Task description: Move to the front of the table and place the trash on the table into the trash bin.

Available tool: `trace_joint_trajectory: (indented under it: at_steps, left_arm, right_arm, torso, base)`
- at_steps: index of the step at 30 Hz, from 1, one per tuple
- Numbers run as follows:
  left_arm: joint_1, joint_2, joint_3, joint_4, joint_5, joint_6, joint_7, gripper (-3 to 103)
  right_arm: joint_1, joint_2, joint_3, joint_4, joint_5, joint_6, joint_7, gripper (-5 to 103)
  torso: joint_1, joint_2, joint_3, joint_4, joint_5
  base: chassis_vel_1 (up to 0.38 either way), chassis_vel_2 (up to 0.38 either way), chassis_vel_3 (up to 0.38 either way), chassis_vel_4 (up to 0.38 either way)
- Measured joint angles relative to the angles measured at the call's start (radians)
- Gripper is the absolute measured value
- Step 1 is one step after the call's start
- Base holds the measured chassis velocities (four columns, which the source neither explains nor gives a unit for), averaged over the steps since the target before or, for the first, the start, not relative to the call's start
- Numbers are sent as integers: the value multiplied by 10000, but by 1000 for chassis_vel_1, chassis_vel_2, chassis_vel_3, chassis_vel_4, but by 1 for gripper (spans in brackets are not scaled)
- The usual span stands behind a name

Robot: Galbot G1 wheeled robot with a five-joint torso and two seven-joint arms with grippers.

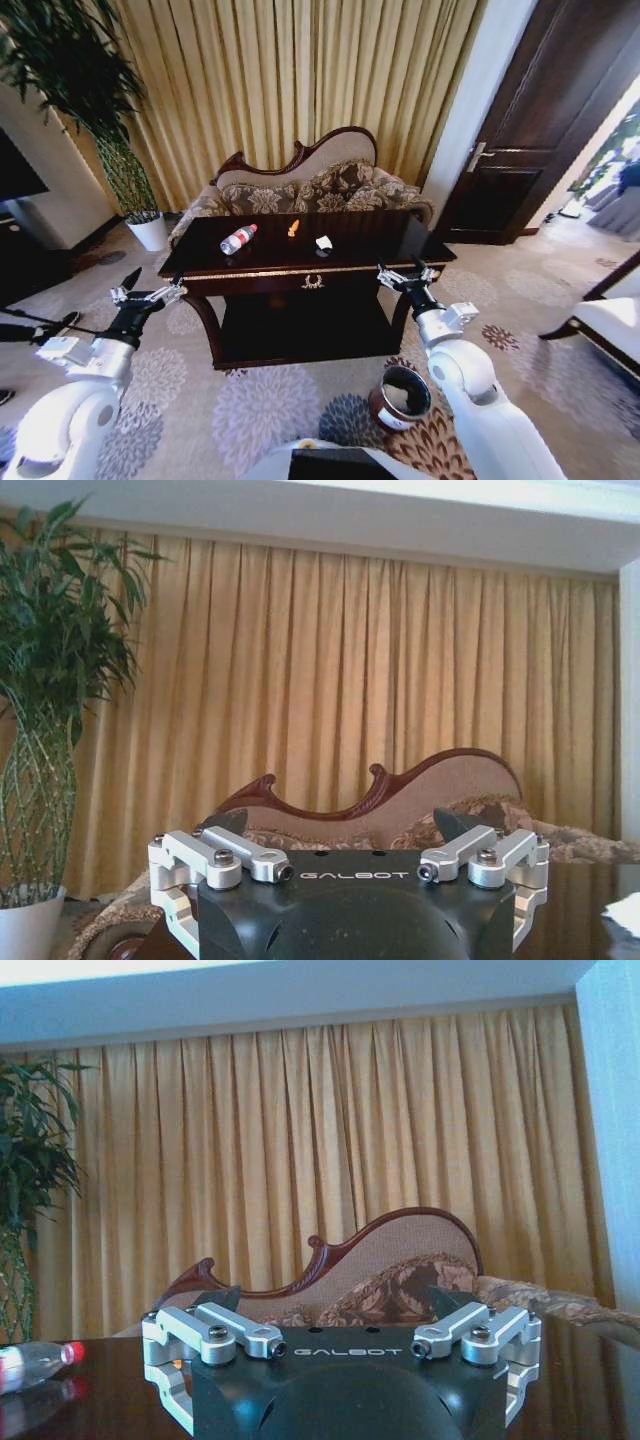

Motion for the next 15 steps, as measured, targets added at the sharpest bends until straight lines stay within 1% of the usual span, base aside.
trace_joint_trajectory:
  at_steps: [6, 11, 15]
  left_arm:
    - [-19, -7, 44, 0, 0, 0, 11, 100]
    - [-2, -36, 55, 3, 6, -3, 47, 100]
    - [15, -44, 51, 24, 16, -20, 127, 100]
  right_arm:
    - [15, -5, 35, -67, 94, -7, 0, 100]
    - [-11, -5, 47, -116, 39, 5, 0, 100]
    - [-13, 25, 31, -139, -2, 23, 0, 100]
  torso:
    - [1, 0, -2, -1, -4]
    - [0, 1, -2, -1, 0]
    - [-5, 4, -4, -3, 3]
  base:
    - [-168, 228, 159, -243]
    - [-124, 153, 134, -126]
    - [-104, 65, 121, -48]
